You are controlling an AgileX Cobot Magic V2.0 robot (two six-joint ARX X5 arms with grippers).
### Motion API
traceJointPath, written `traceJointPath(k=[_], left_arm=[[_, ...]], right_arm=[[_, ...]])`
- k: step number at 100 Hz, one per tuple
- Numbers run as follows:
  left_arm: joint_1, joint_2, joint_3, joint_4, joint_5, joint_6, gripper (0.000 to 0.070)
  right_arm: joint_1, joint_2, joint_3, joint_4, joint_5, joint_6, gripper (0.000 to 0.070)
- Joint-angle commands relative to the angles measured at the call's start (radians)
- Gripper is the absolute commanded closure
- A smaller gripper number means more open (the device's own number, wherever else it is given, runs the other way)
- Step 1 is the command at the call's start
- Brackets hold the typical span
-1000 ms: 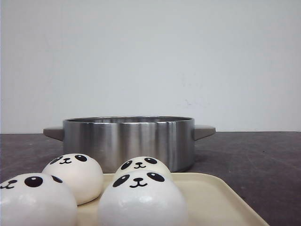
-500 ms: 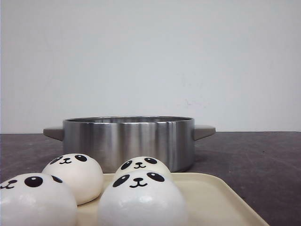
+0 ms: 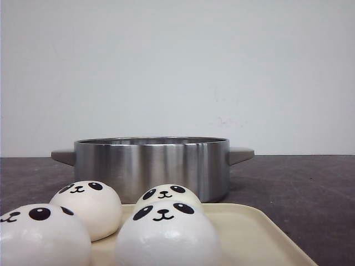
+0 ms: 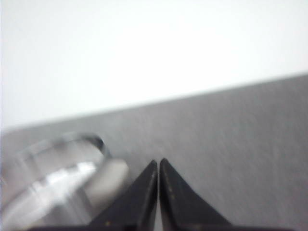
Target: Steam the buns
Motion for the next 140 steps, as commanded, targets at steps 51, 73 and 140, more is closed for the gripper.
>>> traceJointPath(k=[51, 73, 140], left_arm=[[-0.009, 0.356, 0.772, -0.297, 0.234, -0.013, 0.0695], [-0.012, 0.516, 0.942, -0.327, 0.245, 0.001, 0.0594], [-0.152, 0.527, 0.944, -0.55, 0.216, 0.068, 0.0091]], right_arm=[[0.0, 0.224, 0.75, -0.544, -0.076, -0.193, 0.0699], [0.0, 0.336, 0.903, -0.602, -0.134, -0.206, 0.0625], [0.106, 0.607, 0.909, -0.483, -0.311, -0.041, 0.0]])
